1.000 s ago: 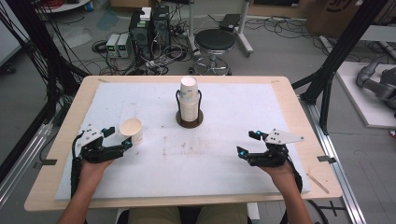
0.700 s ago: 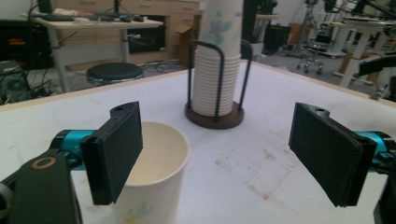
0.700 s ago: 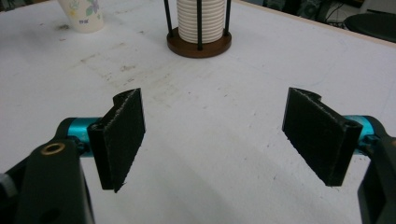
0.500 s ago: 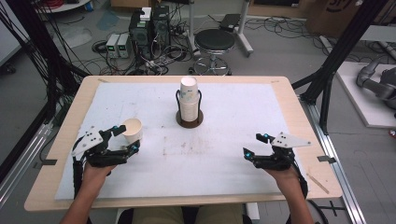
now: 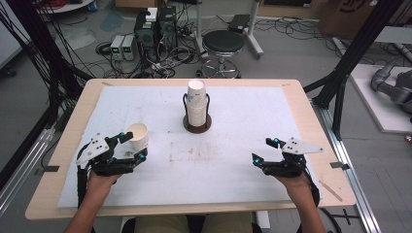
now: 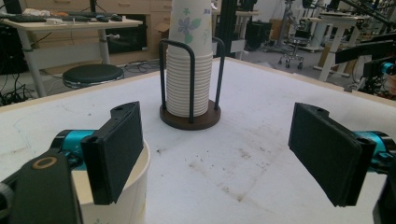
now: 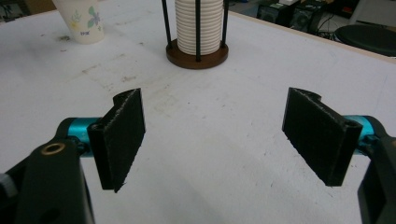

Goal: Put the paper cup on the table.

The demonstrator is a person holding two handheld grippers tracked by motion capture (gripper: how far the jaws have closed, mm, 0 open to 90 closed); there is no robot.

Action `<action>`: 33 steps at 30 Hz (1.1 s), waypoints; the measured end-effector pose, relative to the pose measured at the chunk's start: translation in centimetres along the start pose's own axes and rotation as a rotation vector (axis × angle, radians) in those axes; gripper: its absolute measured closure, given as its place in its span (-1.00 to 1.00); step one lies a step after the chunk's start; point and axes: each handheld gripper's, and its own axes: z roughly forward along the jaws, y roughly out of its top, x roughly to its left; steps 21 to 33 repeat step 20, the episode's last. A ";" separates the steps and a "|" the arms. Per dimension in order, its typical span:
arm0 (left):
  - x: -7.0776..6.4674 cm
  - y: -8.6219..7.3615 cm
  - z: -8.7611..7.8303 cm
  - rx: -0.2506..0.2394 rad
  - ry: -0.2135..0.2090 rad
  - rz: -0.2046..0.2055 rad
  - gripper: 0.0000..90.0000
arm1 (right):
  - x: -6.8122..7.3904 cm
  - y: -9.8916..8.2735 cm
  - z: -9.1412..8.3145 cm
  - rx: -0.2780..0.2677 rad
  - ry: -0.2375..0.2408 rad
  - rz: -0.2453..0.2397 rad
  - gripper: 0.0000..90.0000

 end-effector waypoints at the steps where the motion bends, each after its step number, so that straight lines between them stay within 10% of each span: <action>1: 0.0 0.0 0.0 0.000 -0.001 0.000 -0.60 | 0.0 0.0 0.0 -0.004 0.000 0.004 -0.51; 33: 0.3 0.0 -0.2 -0.020 0.008 -0.007 -0.59 | -0.4 -0.1 0.0 -0.009 -0.004 0.004 -0.52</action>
